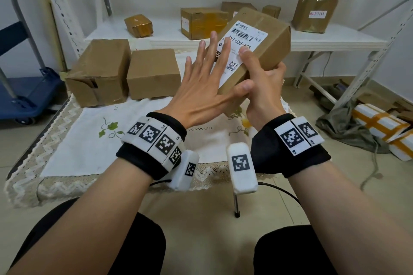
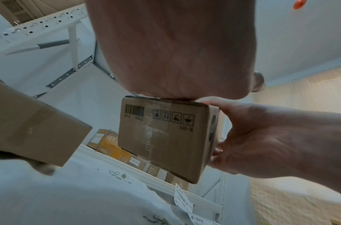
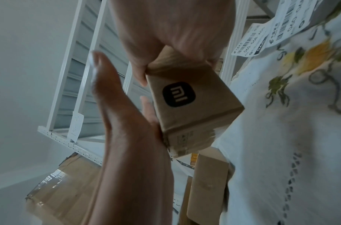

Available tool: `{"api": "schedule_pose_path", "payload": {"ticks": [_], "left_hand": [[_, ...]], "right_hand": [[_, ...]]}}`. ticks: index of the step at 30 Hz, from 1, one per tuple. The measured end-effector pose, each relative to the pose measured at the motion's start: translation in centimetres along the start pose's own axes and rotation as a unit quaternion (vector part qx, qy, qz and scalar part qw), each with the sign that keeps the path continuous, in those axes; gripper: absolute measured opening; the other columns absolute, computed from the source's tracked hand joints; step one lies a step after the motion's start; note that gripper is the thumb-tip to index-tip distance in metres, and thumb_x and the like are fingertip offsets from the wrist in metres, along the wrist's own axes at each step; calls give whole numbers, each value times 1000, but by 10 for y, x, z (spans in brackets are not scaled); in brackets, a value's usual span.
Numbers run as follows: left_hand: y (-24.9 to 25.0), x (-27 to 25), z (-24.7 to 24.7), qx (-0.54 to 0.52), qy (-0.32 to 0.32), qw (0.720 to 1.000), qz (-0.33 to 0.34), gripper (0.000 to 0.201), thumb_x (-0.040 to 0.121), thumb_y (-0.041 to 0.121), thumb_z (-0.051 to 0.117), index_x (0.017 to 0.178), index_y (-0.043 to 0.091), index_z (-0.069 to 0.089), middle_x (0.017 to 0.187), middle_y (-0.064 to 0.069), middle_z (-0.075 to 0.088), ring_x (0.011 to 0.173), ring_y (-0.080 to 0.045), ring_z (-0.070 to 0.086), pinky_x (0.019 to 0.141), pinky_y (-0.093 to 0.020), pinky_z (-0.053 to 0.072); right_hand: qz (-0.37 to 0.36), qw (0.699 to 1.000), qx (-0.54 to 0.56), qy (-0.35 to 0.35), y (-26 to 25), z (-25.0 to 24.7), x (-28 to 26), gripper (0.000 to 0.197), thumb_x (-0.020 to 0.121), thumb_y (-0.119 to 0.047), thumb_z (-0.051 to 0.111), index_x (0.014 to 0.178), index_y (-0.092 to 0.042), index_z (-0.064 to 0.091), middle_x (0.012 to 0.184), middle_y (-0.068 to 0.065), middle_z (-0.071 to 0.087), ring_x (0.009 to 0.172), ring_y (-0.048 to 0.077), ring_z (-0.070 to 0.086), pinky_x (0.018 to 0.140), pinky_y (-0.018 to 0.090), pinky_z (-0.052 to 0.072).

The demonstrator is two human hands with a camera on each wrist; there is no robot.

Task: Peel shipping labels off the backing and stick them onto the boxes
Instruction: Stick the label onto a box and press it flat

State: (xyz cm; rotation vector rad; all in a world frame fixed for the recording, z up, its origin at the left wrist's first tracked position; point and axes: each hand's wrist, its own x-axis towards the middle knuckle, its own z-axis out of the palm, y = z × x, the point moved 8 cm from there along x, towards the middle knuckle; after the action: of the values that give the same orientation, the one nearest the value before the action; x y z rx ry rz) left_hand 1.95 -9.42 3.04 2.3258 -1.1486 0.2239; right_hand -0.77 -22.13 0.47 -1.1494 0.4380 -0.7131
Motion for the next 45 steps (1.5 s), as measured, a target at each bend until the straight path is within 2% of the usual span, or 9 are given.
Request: {"api": "schedule_pose_path", "payload": {"ticks": [4,13,25,34,37,39,42,43,45], "left_hand": [[-3,2,-4,1,3,1000,-8,109,74,87,7,161,27,-17,167,1,-30,154,-20,-27,121,-45,-19],[-47,5,-24,-22,39,997,-70,126,61,102,-2,161,27,-17,166,0,-31,154,-23,-27,123,-56,-16],[7,2,8,32,-22,999,22,114,71,94,3,161,27,-19,166,0,-32,153,-19,-28,123,-47,-17],[23,-4,23,23,-47,997,63,113,73,92,7,160,25,-20,166,0,-32,152,-17,-31,125,-50,-17],[24,-3,15,-24,-31,997,72,113,72,93,6,161,28,-16,167,2,-29,154,-17,-27,123,-47,-18],[12,1,-5,-77,21,996,39,112,72,94,4,162,30,-12,168,3,-25,155,-18,-22,122,-49,-17],[-27,3,-31,-150,98,981,-66,96,87,84,25,163,33,-6,171,4,-16,157,-19,-12,124,-58,-9],[-40,1,-36,-193,104,969,-110,91,92,77,37,163,35,-3,172,4,-8,159,-21,-4,125,-61,1],[-67,-1,-33,-304,89,927,-199,90,91,70,55,162,39,9,169,3,21,153,-23,27,120,-56,30]], "right_hand": [[-3,1000,-8,-13,-2,1,2,108,46,-54,85,138,-26,37,136,8,55,114,22,68,83,37,62],[-11,998,-35,-42,-6,2,1,97,55,-54,86,136,-28,40,137,4,56,114,19,68,92,42,60],[-20,1000,-6,18,-9,-13,2,110,46,-57,86,139,-27,36,134,7,52,112,20,68,92,40,60],[-20,998,-39,40,-9,-23,6,90,73,-48,84,143,-22,33,135,6,45,119,20,61,93,37,58],[-4,999,-31,33,-9,-19,4,95,68,-51,86,143,-22,35,137,8,48,117,21,64,94,38,59],[8,1000,-12,9,-10,-14,3,91,66,-51,87,139,-22,43,135,7,58,110,20,71,84,34,62],[10,999,-11,-47,-14,-4,-2,57,92,-33,76,140,-19,49,123,0,73,98,11,76,70,25,60],[11,998,-12,-66,-15,-1,-3,52,95,-30,73,141,-18,50,121,-1,75,97,11,76,72,26,60],[9,994,-16,-104,-16,7,-7,49,99,-30,68,142,-15,51,119,1,76,103,16,76,85,35,62]]}}
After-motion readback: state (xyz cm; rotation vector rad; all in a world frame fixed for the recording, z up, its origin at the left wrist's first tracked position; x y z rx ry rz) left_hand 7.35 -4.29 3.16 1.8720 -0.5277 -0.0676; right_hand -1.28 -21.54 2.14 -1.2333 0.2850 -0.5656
